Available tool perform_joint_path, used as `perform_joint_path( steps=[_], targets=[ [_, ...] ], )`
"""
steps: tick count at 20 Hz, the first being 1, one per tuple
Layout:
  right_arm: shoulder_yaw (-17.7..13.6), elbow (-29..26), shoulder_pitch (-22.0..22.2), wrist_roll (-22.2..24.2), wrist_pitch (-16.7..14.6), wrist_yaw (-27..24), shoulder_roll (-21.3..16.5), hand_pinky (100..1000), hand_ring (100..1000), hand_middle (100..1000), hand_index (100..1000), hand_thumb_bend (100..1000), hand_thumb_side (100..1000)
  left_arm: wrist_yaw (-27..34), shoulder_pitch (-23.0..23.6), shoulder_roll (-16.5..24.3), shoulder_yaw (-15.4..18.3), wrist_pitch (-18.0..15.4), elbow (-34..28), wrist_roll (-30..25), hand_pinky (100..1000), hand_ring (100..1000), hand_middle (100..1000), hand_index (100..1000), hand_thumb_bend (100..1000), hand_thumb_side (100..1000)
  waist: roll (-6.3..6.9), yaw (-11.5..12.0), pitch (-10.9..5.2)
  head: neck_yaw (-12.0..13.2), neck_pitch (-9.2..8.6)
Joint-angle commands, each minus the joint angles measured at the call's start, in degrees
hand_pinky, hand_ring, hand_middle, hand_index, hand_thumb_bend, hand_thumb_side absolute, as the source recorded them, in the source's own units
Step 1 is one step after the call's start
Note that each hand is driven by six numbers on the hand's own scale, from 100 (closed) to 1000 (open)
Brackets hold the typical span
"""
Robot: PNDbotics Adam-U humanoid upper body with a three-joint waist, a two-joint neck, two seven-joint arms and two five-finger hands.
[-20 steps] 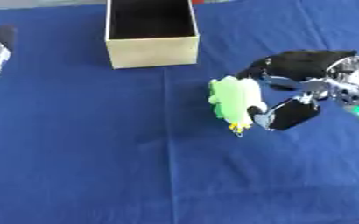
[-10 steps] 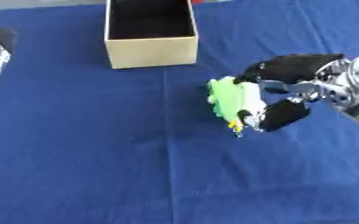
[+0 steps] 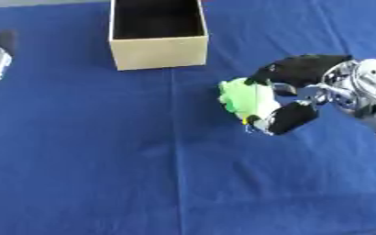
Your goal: Pick up objects on the table and place them in the box.
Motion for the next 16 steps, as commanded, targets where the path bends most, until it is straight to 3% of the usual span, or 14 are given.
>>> perform_joint_path(
  steps=[1,10,16],
  targets=[
    [-0.47,0.46,-0.94,0.45,0.25,0.48,-0.49,973,976,912,1000,231,826,0.14,-0.15,0.75,1.16,0.21,-0.79,0.09,452,586,587,760,355,542,-0.04,0.11,-0.82,0.01,-0.46],
    [1.47,5.26,-1.57,0.36,-1.37,0.62,1.48,940,917,888,1000,237,881,0.39,0.07,0.18,1.40,0.31,-0.79,0.28,447,581,581,756,352,539,0.06,0.71,-0.33,-0.11,-0.66],
    [2.11,6.99,-1.81,-1.50,-1.25,-0.10,2.74,872,842,841,1000,166,786,0.44,0.04,0.04,1.39,0.25,-0.79,0.11,448,575,573,749,350,540,0.27,0.96,-0.21,-0.10,-0.93]
  ],
)
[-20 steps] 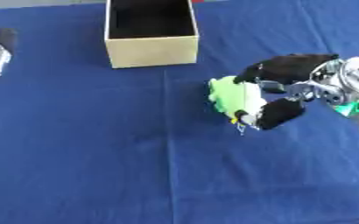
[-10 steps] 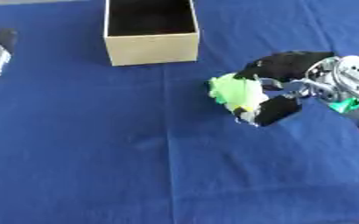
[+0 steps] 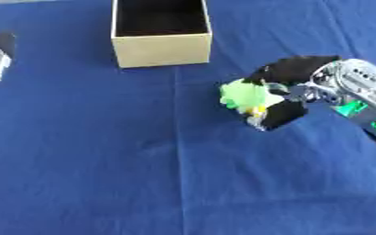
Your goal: Pick up objects on the table and place them in the box.
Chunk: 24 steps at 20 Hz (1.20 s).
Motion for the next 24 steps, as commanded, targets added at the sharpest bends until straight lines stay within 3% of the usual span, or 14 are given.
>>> perform_joint_path(
  steps=[1,11,15,17,18,20,24],
  targets=[
    [0.78,1.01,-0.28,-0.77,0.58,-0.89,0.08,863,831,830,1000,138,767,0.16,-0.34,0.95,1.10,0.16,-0.79,0.00,448,575,573,749,352,541,0.22,0.09,-0.78,-0.10,-0.51],
    [1.71,2.50,-0.26,-5.15,3.31,-3.69,1.10,797,769,773,998,100,511,0.26,-0.35,0.69,1.20,0.31,-0.79,-0.25,447,573,572,747,357,549,0.51,0.26,-0.83,-0.39,-0.65],
    [0.33,1.83,-0.17,-7.81,5.93,-6.31,0.99,772,748,739,910,100,356,0.22,-0.26,0.65,1.31,0.49,-0.79,-0.23,447,574,572,748,366,557,0.49,0.13,-0.90,-0.29,-0.48],
    [-0.09,0.43,-0.14,-9.36,7.58,-7.94,0.52,774,750,735,899,100,328,0.19,-0.19,0.68,1.34,0.62,-0.79,-0.29,447,574,573,748,368,559,0.44,0.05,-0.94,-0.22,-0.40],
    [-0.17,-0.25,-0.23,-10.01,8.40,-8.49,0.20,776,750,730,888,100,228,0.18,-0.20,0.69,1.34,0.66,-0.79,-0.33,447,574,572,748,369,560,0.40,0.00,-0.99,-0.18,-0.39],
    [-0.28,-1.63,-0.49,-10.85,10.12,-9.01,-0.40,780,754,729,881,100,164,0.17,-0.19,0.70,1.30,0.68,-0.79,-0.46,447,574,573,749,371,563,0.30,-0.10,-1.09,-0.04,-0.43],
    [-1.16,-5.29,-1.23,-10.64,12.45,-8.51,-1.97,788,767,739,869,100,164,0.05,-0.06,0.73,1.38,0.79,-0.79,-0.74,447,574,573,749,373,564,0.08,-0.41,-1.33,0.25,-0.43]
  ],
)
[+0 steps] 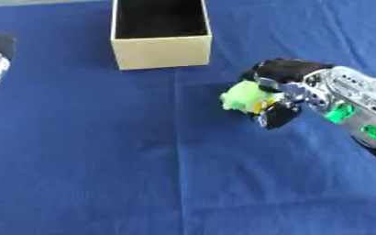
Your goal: Pick up objects on the table and place them in the box.
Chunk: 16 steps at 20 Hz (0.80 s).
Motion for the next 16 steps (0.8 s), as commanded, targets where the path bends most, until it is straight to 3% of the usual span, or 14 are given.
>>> perform_joint_path(
  steps=[1,8,12,16],
  targets=[
    [-1.76,-3.89,-1.48,0.61,1.72,0.26,-2.82,790,769,741,868,100,164,-0.19,-0.12,1.22,1.15,0.15,-0.79,-0.16,448,574,573,749,372,564,-0.18,-0.11,-1.40,0.28,-0.38],
    [-5.41,-11.15,-3.86,5.06,2.12,3.91,-4.82,808,793,756,846,100,155,-0.44,-0.26,1.38,1.10,0.17,-0.79,-0.55,448,574,574,749,371,564,-0.61,-0.81,-1.86,0.48,-0.72],
    [-7.46,-13.15,-7.12,7.61,2.42,6.76,-2.98,814,798,760,835,100,143,-0.38,-1.18,1.35,0.62,-0.20,-0.79,-0.92,449,575,575,750,372,564,-0.62,-0.81,-2.10,0.36,-0.95],
    [-7.86,-11.43,-10.99,9.78,1.98,9.88,-0.22,820,805,764,830,100,135,-0.34,-1.82,1.25,0.45,-0.44,-0.79,-1.06,449,575,575,750,373,564,-0.67,-0.75,-2.02,0.26,-1.72]
  ],
)
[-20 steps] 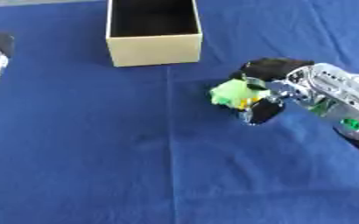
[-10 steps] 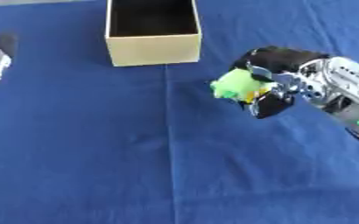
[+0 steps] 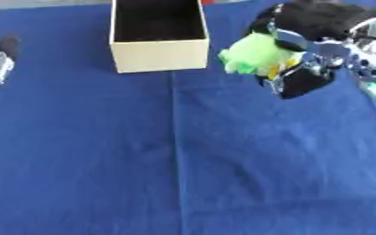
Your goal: Pick up objects on the table and place them in the box.
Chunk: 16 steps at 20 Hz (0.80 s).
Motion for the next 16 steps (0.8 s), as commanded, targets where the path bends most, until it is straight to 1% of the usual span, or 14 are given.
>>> perform_joint_path(
  steps=[1,6,9,16],
  targets=[
    [-1.58,1.14,-3.20,3.38,1.51,2.79,1.62,822,806,765,829,100,133,-0.07,-0.80,1.25,0.29,-0.25,-0.79,-0.26,448,575,575,749,373,564,-0.05,0.07,-1.38,-0.15,-1.35],
    [-1.98,6.10,-7.81,4.22,-0.40,5.49,5.84,830,818,772,823,100,129,0.12,-1.40,1.05,0.01,-0.45,-0.79,-0.57,447,574,574,749,376,563,-0.14,0.28,-1.26,-0.67,-2.97],
    [-2.22,9.91,-10.09,4.31,-1.42,7.17,8.73,834,822,777,825,100,129,0.25,-1.65,0.83,-0.10,-0.52,-0.79,-0.71,446,574,573,749,378,563,-0.29,0.75,-1.28,-1.21,-3.58],
    [-3.42,18.78,-13.75,4.24,-2.84,12.00,16.16,841,829,780,823,100,129,0.66,-2.37,0.39,-0.65,-0.80,-0.79,-1.29,444,573,572,749,381,563,-0.83,2.89,-1.27,-2.39,-3.80]
  ],
)
